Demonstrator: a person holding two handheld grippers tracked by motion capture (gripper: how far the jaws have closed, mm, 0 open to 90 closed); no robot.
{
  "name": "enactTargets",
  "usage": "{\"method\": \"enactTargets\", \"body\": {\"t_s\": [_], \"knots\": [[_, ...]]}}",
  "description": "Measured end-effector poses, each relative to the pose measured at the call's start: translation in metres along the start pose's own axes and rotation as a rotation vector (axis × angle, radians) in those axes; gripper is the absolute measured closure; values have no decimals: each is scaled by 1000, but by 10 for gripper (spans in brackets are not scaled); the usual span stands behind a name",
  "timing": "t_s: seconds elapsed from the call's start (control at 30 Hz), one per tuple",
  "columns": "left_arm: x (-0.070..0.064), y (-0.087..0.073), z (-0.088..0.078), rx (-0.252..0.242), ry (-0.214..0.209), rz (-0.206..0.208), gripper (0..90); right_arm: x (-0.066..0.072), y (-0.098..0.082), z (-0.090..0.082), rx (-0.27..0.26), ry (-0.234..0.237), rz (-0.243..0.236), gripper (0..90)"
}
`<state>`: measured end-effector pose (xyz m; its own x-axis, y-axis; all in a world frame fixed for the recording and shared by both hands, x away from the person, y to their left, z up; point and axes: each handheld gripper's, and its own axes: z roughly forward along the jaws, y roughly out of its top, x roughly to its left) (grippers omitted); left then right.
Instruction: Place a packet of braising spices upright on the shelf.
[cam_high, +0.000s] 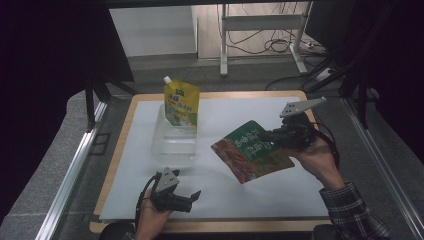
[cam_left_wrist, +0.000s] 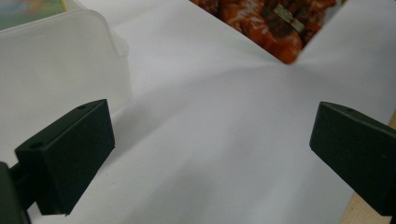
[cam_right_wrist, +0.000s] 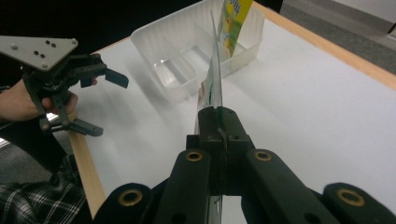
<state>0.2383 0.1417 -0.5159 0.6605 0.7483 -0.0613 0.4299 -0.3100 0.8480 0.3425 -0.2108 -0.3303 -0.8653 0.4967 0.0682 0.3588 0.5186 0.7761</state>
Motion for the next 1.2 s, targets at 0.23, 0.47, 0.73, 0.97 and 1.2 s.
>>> {"method": "enactTargets", "body": {"t_s": [0.23, 0.47, 0.73, 0.97, 1.2], "knots": [[1, 0, 0, 3, 1, 4, 0, -3, 12, 5, -4, -25, -25, 898], [1, 0, 0, 3, 1, 3, 0, -11, 22, 9, -10, -44, -35, 898], [2, 0, 0, 6, 3, 0, 0, -16, 33, 13, -20, -39, -42, 898], [3, -1, 0, 2, 10, 4, 0, -20, 45, 21, -28, -39, -51, 898], [1, -2, 1, -2, 13, 28, 0, -22, 57, 32, -25, -29, -61, 897]]}}
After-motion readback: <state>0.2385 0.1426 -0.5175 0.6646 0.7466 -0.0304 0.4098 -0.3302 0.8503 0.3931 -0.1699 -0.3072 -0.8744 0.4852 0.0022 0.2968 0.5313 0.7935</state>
